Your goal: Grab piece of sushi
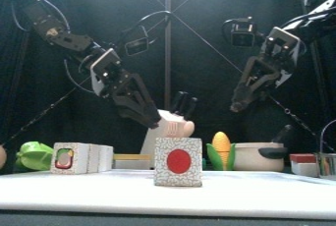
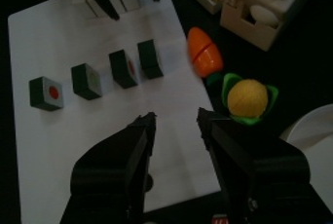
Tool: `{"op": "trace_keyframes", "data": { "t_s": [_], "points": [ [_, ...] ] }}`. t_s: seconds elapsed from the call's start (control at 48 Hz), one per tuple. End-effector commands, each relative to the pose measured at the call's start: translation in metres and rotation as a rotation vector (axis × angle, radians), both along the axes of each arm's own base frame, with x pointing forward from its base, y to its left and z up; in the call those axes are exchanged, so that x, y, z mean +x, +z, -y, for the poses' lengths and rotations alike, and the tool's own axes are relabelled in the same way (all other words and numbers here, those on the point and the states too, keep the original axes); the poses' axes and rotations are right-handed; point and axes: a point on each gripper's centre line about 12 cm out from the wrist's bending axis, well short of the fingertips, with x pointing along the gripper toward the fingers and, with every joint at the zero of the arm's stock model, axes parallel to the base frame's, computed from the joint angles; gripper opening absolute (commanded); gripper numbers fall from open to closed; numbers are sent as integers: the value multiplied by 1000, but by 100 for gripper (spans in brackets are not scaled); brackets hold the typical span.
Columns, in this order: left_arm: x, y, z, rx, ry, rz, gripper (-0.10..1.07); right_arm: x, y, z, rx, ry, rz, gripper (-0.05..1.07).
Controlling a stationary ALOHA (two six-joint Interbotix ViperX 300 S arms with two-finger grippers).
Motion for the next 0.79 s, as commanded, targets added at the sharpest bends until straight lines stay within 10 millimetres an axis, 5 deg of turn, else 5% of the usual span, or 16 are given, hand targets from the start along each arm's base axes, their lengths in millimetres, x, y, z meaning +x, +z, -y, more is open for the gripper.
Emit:
{"op": "trace_keyframes", "data": {
  "t_s": [0.0, 0.771],
  "points": [
    [13, 8, -5, 9, -3, -3, 86, 12, 11, 2, -22, -3, 10, 78],
    [45, -13, -3, 35, -47, -108, 86, 18, -6, -1, -64, -14, -123, 78]
  ]
}}
